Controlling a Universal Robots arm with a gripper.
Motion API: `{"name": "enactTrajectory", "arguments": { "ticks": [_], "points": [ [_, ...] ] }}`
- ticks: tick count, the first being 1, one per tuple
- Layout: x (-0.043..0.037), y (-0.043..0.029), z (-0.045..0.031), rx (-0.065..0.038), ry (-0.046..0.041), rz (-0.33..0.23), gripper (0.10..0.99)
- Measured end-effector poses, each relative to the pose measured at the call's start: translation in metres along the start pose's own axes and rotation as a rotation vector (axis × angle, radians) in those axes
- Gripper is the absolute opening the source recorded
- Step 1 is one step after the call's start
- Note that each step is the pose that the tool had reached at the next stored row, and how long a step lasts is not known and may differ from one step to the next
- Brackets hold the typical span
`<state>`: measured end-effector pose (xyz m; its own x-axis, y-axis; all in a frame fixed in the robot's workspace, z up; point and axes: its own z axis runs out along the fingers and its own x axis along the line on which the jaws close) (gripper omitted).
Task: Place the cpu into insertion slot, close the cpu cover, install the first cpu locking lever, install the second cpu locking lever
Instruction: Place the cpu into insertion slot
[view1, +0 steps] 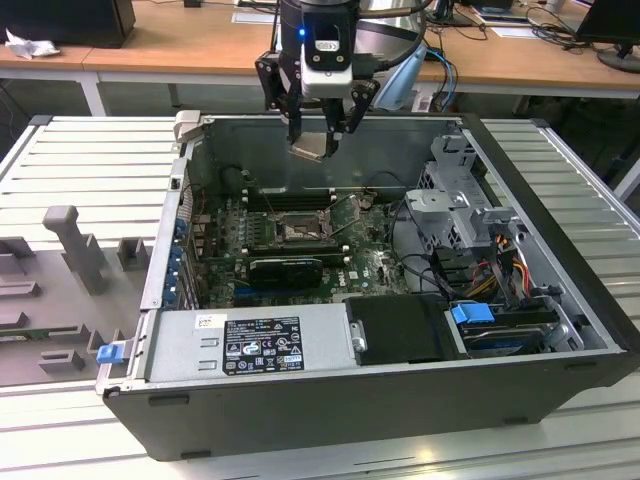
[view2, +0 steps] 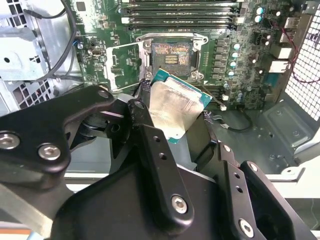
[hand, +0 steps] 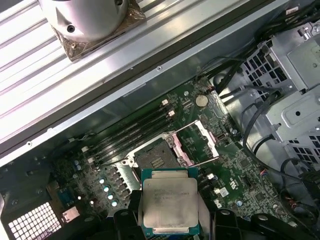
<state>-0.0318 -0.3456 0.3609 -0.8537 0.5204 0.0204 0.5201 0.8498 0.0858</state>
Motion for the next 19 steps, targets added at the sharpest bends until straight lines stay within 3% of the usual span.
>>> {"name": "enactTrajectory", "arguments": {
  "ticks": [19],
  "points": [
    [0.0000, 0.0000, 0.0002, -0.003, -0.0117, 0.136, 0.533]
  ]
}}
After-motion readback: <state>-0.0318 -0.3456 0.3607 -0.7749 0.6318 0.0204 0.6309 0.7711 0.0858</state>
